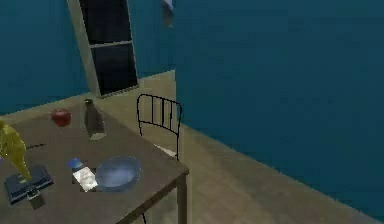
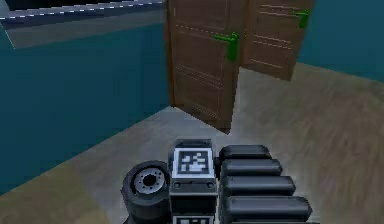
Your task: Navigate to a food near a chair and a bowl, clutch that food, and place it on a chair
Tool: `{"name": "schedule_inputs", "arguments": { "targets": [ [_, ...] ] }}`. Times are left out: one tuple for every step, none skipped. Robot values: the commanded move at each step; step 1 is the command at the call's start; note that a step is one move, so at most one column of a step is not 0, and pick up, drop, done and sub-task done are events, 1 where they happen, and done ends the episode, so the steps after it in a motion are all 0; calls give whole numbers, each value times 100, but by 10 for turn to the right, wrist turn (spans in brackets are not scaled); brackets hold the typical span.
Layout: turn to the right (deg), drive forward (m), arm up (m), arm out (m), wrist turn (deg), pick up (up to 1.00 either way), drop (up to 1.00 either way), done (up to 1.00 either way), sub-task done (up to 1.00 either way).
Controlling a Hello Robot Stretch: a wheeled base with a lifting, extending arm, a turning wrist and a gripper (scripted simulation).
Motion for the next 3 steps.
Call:
{"name": "schedule_inputs", "arguments": {
  "targets": [
    [330, 0, 0, 0, 0, 0, 0, 0, 0],
    [0, 90, 0, 0, 0, 0, 0, 0, 0],
    [-420, 0, 0, 0, 0, 0, 0, 0, 0]
  ]
}}
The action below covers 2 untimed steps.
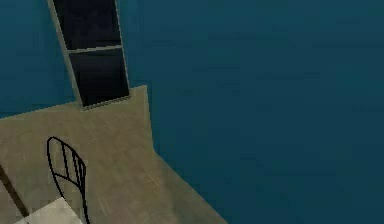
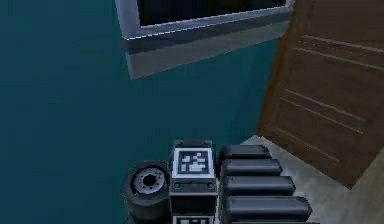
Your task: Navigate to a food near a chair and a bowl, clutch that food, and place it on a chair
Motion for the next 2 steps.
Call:
{"name": "schedule_inputs", "arguments": {
  "targets": [
    [0, 35, 0, 0, 0, 0, 0, 0, 0],
    [-450, 0, 0, 0, 0, 0, 0, 0, 0]
  ]
}}
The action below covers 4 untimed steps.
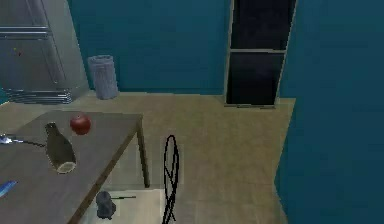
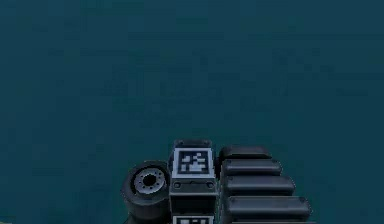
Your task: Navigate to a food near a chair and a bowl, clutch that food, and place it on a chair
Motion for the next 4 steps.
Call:
{"name": "schedule_inputs", "arguments": {
  "targets": [
    [-450, 0, 0, 0, 0, 0, 0, 0, 0],
    [-150, 0, 0, 0, 0, 0, 0, 0, 0],
    [450, 0, 0, 0, 0, 0, 0, 0, 0],
    [450, 0, 0, 0, 0, 0, 0, 0, 0]
  ]
}}
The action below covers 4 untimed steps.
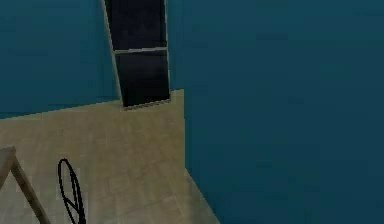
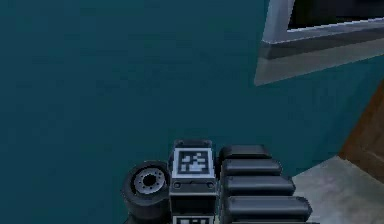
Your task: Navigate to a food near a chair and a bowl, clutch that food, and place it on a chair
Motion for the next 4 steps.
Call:
{"name": "schedule_inputs", "arguments": {
  "targets": [
    [90, 0, 0, 0, 0, 0, 0, 0, 0],
    [-450, 0, 0, 0, 0, 0, 0, 0, 0],
    [-450, 0, 0, 0, 0, 0, 0, 0, 0],
    [-30, 0, 0, 0, 0, 0, 0, 0, 0]
  ]
}}
